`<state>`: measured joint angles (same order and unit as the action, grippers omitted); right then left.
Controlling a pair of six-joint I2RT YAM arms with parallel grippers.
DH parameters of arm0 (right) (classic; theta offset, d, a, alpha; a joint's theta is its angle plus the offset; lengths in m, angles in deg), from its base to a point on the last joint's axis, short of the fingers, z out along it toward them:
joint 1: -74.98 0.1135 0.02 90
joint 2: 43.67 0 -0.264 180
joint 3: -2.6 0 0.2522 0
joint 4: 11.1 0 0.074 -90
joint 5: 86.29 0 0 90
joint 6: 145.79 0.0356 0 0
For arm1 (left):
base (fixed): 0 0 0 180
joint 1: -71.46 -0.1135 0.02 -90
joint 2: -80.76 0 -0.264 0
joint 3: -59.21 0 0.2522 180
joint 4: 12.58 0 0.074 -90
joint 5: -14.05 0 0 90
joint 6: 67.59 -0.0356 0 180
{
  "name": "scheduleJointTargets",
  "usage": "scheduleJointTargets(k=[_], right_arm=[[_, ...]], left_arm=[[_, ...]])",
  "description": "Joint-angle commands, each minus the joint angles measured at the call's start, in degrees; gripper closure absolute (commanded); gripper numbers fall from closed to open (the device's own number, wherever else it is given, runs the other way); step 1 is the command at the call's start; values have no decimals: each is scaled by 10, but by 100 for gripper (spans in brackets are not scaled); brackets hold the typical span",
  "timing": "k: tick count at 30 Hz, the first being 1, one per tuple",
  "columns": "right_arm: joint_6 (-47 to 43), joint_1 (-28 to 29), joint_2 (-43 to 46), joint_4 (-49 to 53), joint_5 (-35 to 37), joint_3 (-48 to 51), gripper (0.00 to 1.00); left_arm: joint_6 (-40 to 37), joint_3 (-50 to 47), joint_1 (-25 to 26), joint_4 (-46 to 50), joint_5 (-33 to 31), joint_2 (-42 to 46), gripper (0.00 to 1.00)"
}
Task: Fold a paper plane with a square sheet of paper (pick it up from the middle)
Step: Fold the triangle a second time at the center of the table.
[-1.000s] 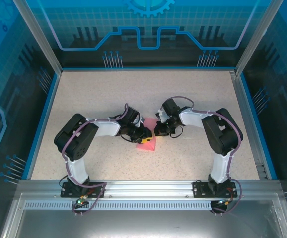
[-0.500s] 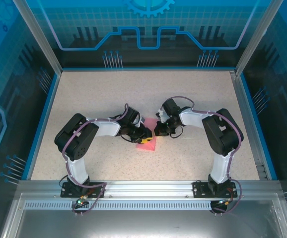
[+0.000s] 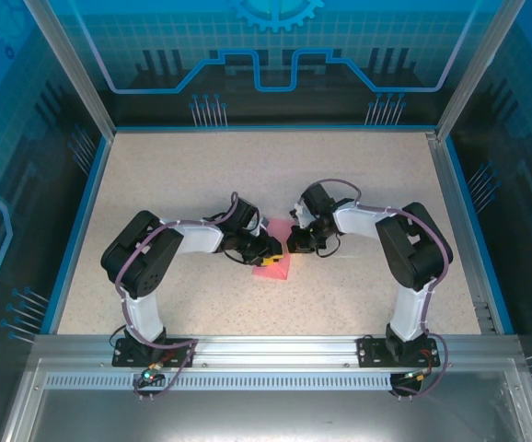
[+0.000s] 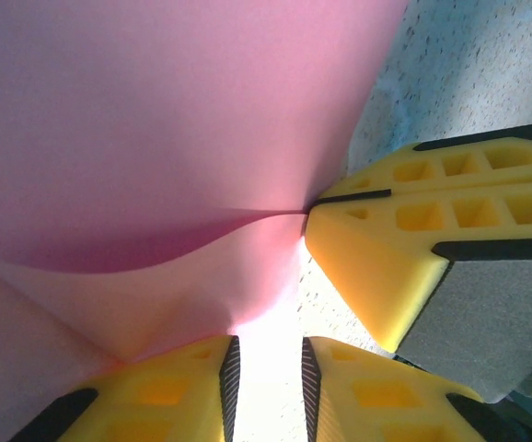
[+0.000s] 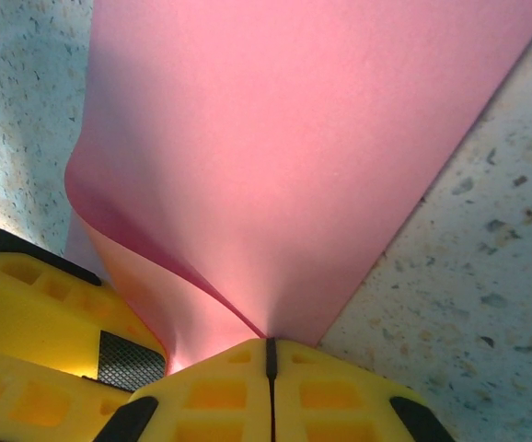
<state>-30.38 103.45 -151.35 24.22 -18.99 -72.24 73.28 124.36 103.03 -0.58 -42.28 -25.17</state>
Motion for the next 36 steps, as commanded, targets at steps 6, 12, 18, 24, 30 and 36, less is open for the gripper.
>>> scheduleJointTargets(k=[6,12,18,24,30,36], right_arm=[[-9,3,-18,14,4,-12,93],[-11,4,-23,18,5,-16,93],[-8,4,-16,22,6,-21,90],[12,4,47,23,51,-9,82],[10,17,70,29,65,4,81],[10,35,37,22,28,-5,88]], left_arm=[[-9,4,5,33,-12,-12,73],[-7,6,5,44,-20,-17,73],[-2,6,5,54,-31,-19,73],[5,3,5,63,-44,-19,73],[10,1,5,71,-55,-18,73],[15,-1,5,71,-60,-15,75]])
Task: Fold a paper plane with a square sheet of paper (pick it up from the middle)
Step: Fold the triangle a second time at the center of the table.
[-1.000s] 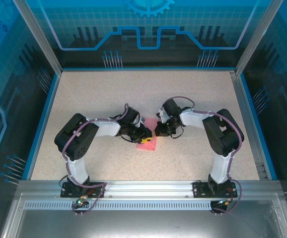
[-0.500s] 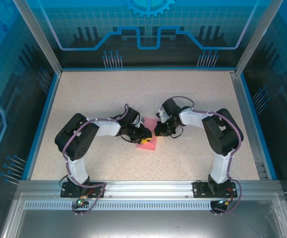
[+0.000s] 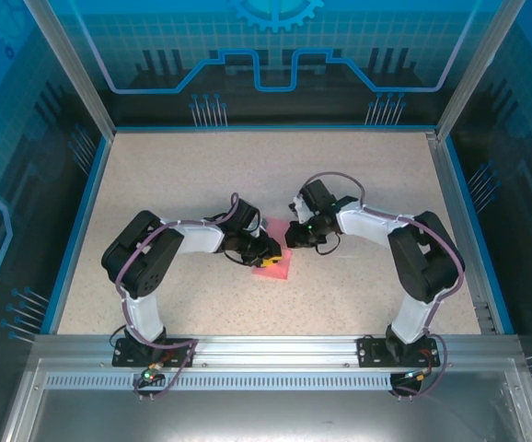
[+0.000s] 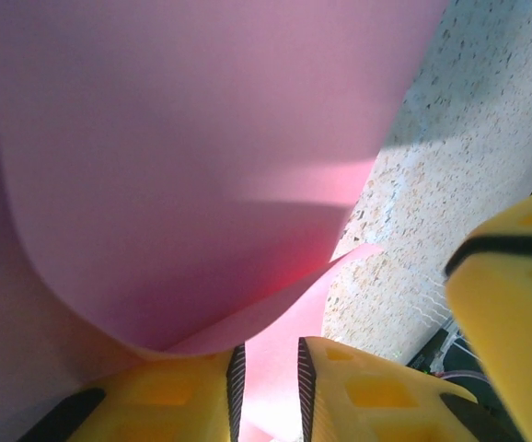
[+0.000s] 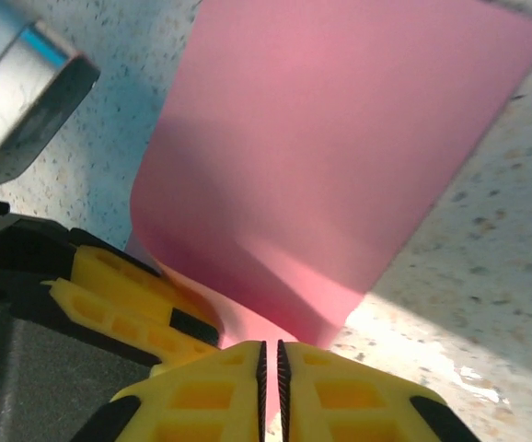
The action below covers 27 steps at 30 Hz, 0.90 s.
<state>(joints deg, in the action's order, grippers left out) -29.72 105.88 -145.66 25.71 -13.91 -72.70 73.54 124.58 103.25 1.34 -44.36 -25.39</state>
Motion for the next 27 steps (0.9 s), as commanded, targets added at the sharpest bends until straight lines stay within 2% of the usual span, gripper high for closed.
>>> scheduleJointTargets(k=[1,16,18,23,27], right_arm=[[4,11,-24,4,-28,-1,89],[-12,11,-83,36,10,-16,89],[-16,11,-86,40,13,-15,89],[-26,12,-97,53,27,-14,90],[-27,12,-102,53,29,-14,90]], left_arm=[[13,-4,3,51,-39,-12,75],[-7,12,3,51,-37,25,75],[-14,20,3,51,-47,38,74],[-26,41,2,89,-117,51,74],[-21,46,3,79,-106,34,74]])
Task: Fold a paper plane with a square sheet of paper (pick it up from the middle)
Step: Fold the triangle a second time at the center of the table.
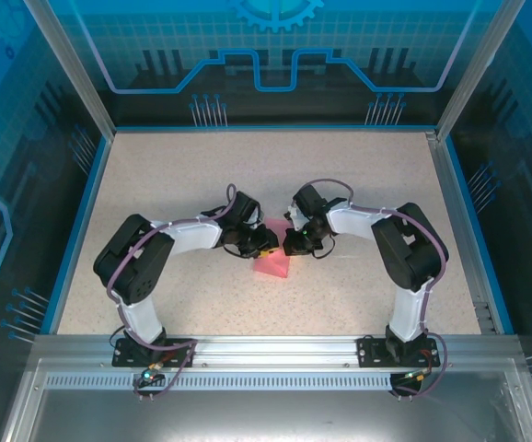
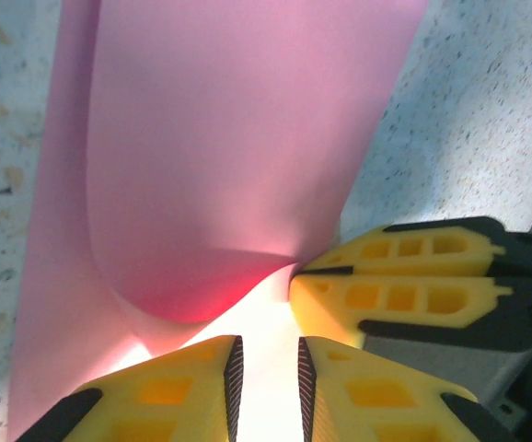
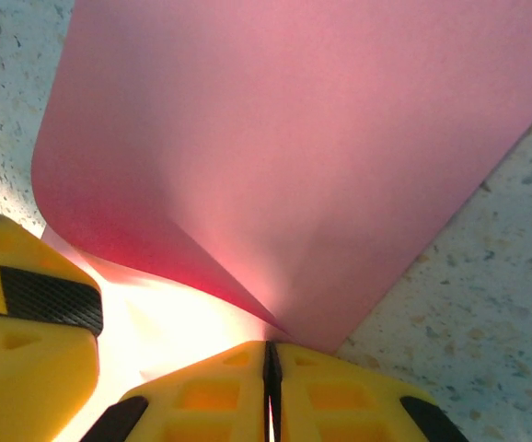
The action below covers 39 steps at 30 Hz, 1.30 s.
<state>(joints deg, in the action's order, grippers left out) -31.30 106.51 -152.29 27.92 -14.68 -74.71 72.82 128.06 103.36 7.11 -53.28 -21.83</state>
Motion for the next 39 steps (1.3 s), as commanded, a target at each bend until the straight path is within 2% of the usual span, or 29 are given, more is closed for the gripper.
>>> scheduleJointTargets(k=[1,10,17,25,31,35,39], right_arm=[[-10,6,-38,32,37,5,89],[-13,6,-44,36,42,4,90],[-16,6,-47,38,51,9,90],[-20,6,-55,38,64,17,90],[-20,5,-54,37,65,19,90],[-21,5,-52,37,64,18,90],[-20,6,-53,38,63,18,90]], left_arm=[[-12,12,2,19,-14,-5,74],[-9,19,2,33,-25,-26,74],[21,4,-4,39,-85,-30,74],[48,-33,-35,23,-109,-1,72],[32,-33,-54,18,-97,14,70],[12,-39,-51,-30,-49,38,70],[1,-53,-39,-50,-42,72,71]])
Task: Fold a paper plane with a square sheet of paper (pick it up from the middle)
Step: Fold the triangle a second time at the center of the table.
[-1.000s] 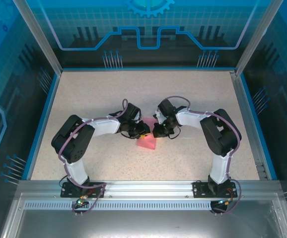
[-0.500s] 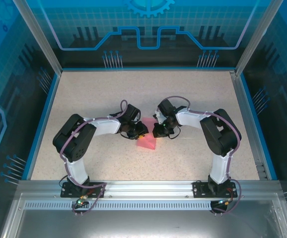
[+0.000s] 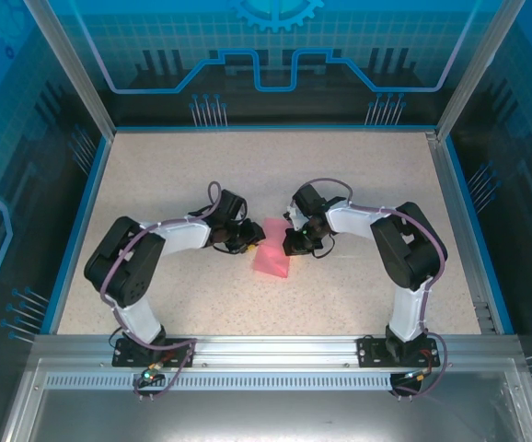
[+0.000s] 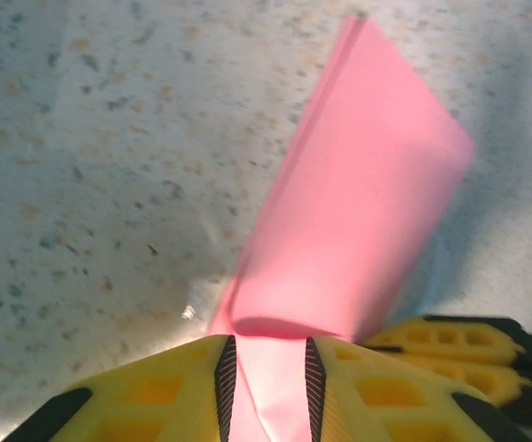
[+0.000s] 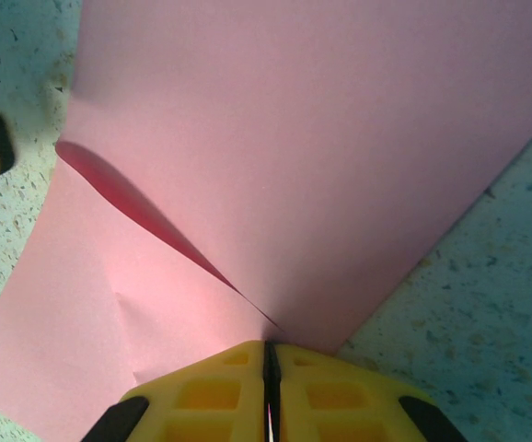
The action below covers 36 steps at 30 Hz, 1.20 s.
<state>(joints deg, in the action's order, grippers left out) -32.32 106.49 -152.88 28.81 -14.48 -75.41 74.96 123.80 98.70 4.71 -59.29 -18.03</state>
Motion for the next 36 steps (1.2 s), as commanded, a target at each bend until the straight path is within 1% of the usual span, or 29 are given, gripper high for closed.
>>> scheduleJointTargets(k=[1,6,11,20,26,31,36], right_arm=[[-10,6,-47,29,61,24,90],[-9,6,-49,27,60,26,90],[-9,6,-43,24,55,26,90],[-9,6,-31,14,26,15,90],[5,8,17,23,21,-20,89],[21,37,79,30,36,-29,88],[61,83,118,34,76,8,90]], left_arm=[[-21,-12,9,-29,23,37,71],[-16,-1,27,-46,63,2,75],[-11,17,34,-36,71,-40,78],[-7,17,34,14,35,-70,81],[-1,13,35,57,10,-86,82],[9,3,37,62,3,-95,82],[10,2,39,63,-3,-96,82]])
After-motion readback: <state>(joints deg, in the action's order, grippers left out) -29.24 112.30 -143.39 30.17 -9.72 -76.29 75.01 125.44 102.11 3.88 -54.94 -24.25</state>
